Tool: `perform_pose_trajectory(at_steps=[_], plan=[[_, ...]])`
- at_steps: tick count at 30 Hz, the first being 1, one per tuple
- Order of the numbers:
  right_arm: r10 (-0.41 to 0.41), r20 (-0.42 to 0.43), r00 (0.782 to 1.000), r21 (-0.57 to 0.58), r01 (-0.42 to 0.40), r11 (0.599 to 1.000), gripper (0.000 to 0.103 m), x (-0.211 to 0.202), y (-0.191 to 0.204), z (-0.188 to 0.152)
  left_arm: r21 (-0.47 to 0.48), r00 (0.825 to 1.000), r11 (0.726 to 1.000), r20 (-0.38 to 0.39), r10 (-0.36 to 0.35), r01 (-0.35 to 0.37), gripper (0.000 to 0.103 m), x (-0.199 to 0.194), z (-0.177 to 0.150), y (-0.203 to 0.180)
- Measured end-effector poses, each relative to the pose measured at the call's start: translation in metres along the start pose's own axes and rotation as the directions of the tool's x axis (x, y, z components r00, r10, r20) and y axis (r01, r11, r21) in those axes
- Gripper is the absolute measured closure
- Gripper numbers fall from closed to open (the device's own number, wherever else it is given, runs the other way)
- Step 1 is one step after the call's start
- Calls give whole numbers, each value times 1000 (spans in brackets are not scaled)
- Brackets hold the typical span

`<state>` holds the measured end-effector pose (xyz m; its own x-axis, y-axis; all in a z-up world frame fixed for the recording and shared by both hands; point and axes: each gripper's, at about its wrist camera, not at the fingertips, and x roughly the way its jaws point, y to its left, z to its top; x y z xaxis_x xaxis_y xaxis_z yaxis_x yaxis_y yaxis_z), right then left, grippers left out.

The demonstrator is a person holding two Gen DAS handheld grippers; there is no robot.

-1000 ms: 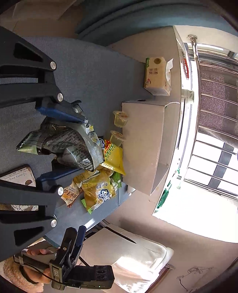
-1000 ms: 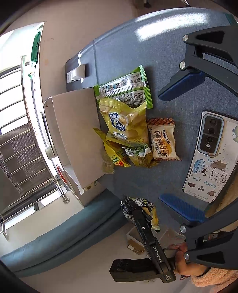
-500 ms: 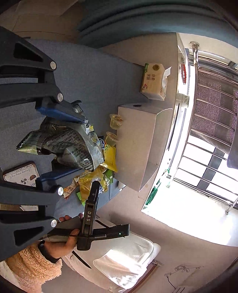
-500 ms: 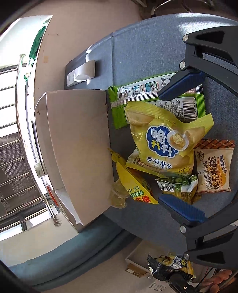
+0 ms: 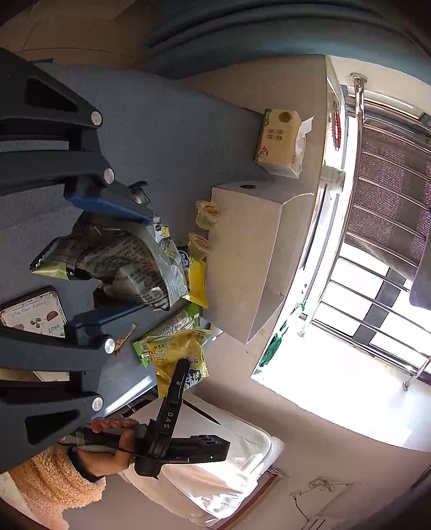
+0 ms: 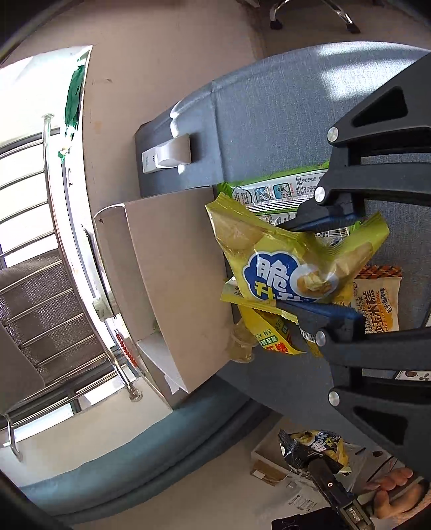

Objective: Organize snacks
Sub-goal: 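Lift the grey bag with the left gripper while the right grasps the yellow chip bag, then lower both bags into the white box and open both grippers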

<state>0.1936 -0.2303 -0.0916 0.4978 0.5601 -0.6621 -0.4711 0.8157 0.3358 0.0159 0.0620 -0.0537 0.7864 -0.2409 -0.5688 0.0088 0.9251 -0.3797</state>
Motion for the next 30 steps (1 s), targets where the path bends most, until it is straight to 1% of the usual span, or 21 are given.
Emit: perform_pose_trajectory(at_steps=[3, 6, 8, 11, 13, 14, 16, 18, 19, 20, 23, 24, 25, 26, 27, 28, 29, 30], plan=[[33, 47, 998, 15, -34, 999, 64, -18, -4, 15, 21, 1000, 1000, 22, -10, 10, 51, 4, 18, -6], [64, 79, 995, 21, -66, 998, 64, -23, 1, 42, 58, 998, 998, 63, -27, 23, 51, 9, 48, -15], [67, 108, 992, 17, -69, 997, 64, -25, 4, 63, 92, 995, 996, 96, -25, 16, 51, 15, 72, -22], [67, 146, 987, 4, -68, 998, 64, -24, 10, 100, 116, 989, 993, 140, -46, 30, 51, 30, 118, -26], [71, 159, 985, 1, -72, 997, 64, -17, 13, 126, 123, 987, 992, 155, -41, 21, 51, 46, 147, -25], [71, 166, 984, 0, -72, 997, 63, -12, 14, 138, 115, 987, 993, 154, -46, 28, 51, 58, 162, -23], [50, 145, 988, 9, -51, 999, 63, 7, 13, 163, 94, 988, 995, 146, -53, 39, 51, 83, 187, -18], [34, 129, 991, 32, -39, 999, 63, 26, 8, 183, 87, 992, 996, 125, -16, 6, 51, 110, 206, -16], [32, 108, 994, 28, -35, 999, 63, 36, 7, 191, 86, 994, 996, 111, -4, -6, 51, 123, 213, -14], [28, 96, 995, 28, -31, 999, 63, 44, 6, 197, 80, 996, 997, 86, -3, -4, 51, 136, 218, -12], [9, 49, 999, 32, -11, 999, 63, 65, 3, 206, 83, 998, 996, 58, 34, -39, 50, 161, 222, -9], [3, 42, 999, 29, -4, 1000, 63, 69, 2, 207, 86, 997, 995, 52, 49, -53, 46, 166, 222, -9], [-2, 34, 999, 17, 2, 1000, 61, 74, 3, 207, 77, 996, 994, 47, 74, -78, 38, 171, 222, -7], [9, 18, 1000, 2, -9, 1000, 54, 79, 3, 208, 67, 995, 993, 32, 100, -102, 28, 175, 222, -4], [27, -3, 1000, -8, -27, 1000, 43, 84, 3, 208, 51, 994, 993, 13, 110, -111, 4, 179, 222, -1], [14, -26, 1000, -11, -14, 1000, 5, 89, 3, 207, 25, 994, 993, 9, 111, -111, 0, 177, 220, 3], [-24, -26, 999, -12, 24, 1000, 0, 91, 3, 203, 8, 996, 996, 11, 92, -92, 0, 175, 218, 7], [-41, -22, 999, -29, 40, 999, 0, 92, 3, 199, -1, 997, 997, 9, 73, -73, 0, 173, 215, 11]])
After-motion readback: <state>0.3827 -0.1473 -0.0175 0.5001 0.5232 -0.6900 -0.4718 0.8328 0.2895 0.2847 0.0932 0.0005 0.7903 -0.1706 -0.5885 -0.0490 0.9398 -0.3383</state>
